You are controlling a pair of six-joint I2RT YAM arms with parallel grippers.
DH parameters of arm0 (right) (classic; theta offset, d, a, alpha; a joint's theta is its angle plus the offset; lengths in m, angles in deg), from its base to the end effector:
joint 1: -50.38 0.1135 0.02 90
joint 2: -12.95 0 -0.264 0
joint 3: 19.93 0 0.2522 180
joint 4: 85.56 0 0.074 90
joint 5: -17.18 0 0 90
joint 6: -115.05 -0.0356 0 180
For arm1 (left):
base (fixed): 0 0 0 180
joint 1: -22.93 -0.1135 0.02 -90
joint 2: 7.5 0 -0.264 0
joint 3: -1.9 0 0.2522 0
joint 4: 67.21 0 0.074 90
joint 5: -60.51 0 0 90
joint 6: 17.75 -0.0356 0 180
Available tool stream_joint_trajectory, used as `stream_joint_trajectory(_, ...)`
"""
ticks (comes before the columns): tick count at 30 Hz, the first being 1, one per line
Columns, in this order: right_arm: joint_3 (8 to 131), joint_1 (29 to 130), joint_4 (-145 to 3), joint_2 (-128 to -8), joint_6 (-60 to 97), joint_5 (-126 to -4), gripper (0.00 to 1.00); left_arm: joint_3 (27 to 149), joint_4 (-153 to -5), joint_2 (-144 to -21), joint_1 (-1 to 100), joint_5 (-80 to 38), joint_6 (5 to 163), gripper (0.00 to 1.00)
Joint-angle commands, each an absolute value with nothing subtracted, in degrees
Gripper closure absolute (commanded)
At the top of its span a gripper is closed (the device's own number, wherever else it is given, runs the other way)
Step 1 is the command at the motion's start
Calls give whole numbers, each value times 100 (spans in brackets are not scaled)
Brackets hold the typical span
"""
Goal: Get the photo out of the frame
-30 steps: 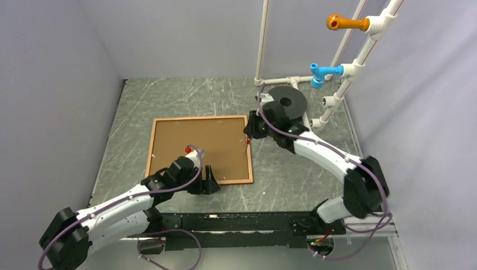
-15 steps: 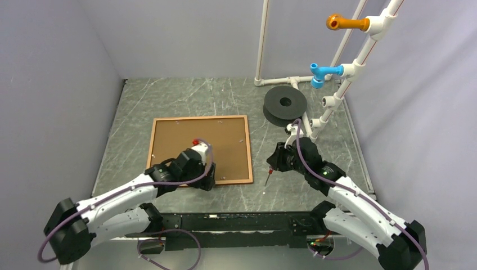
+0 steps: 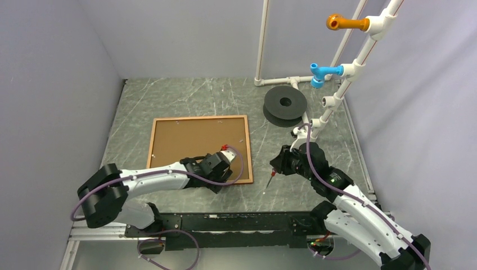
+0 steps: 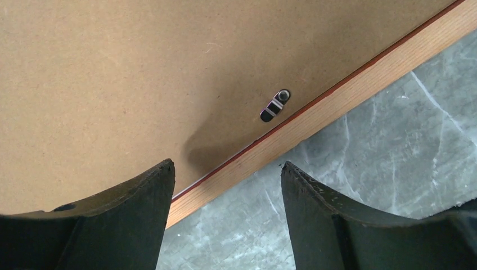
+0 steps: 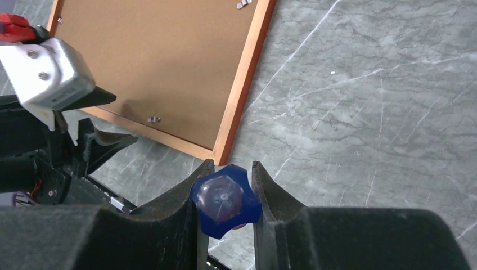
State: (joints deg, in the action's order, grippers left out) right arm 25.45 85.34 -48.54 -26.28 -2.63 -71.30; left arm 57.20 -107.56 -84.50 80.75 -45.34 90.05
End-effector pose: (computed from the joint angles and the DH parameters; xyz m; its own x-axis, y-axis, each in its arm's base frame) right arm 0.1308 0.0926 0.2513 -0.6471 0.1142 -0.7538 -0.3284 0.8505 0.4108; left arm 0.1391 -0.2028 0.1819 -0.6760 0.5221 -0.5200 0.5665 0.8195 0.0864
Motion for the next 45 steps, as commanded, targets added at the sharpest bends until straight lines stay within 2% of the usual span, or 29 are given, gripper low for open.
stream_joint_trajectory(1, 2490, 8520, -4899, -2452, -373, -7180, 100, 5968, -10604, -8768, 8286, -4815, 9046, 28)
stream_joint_trajectory(3, 2477, 8522, -4916, -2437, -398, -7165, 100, 5969, -10597, -8950, 8363, -4944, 9197, 32)
stream_joint_trajectory(6, 2460, 8526, -4958, -2445, -413, -7136, 100, 6036, -10722, -9222, 8384, -5201, 9509, 43)
stream_joint_trajectory(11, 2503, 8516, -4983, -2552, -404, -7072, 100, 6229, -10659, -9743, 8376, -5337, 9717, 52)
stream_joint_trajectory(17, 2494, 8525, -4970, -2501, -470, -7050, 100, 6979, -10797, -10427, 8241, -5386, 9725, 73)
stream_joint_trajectory(21, 2471, 8527, -4865, -2419, -525, -7057, 100, 7377, -10602, -10743, 7820, -4899, 9673, 79)
stream_joint_trajectory(22, 2472, 8523, -4832, -2381, -535, -7068, 100, 7447, -10511, -10798, 7684, -4727, 9683, 84)
stream_joint_trajectory(29, 2434, 8527, -4677, -2180, -638, -7089, 100, 7636, -9319, -11047, 6554, -2798, 10234, 93)
stream_joint_trajectory(32, 2414, 8527, -4680, -2197, -672, -7065, 100, 7792, -8986, -11199, 6298, -2567, 10571, 98)
stream_joint_trajectory(36, 2390, 8527, -4744, -2274, -686, -7007, 100, 8001, -8600, -11362, 6074, -2251, 11027, 97)
stream_joint_trajectory(38, 2395, 8527, -4773, -2335, -685, -6985, 100, 8085, -8553, -11279, 6018, -2220, 11089, 92)
stream_joint_trajectory(42, 2367, 8527, -4848, -2390, -699, -6945, 100, 8129, -8964, -10779, 5937, -2311, 10663, 57)
stream_joint_trajectory(45, 2355, 8527, -4891, -2400, -711, -6901, 100, 7755, -9177, -10074, 5897, -2406, 10241, 41)
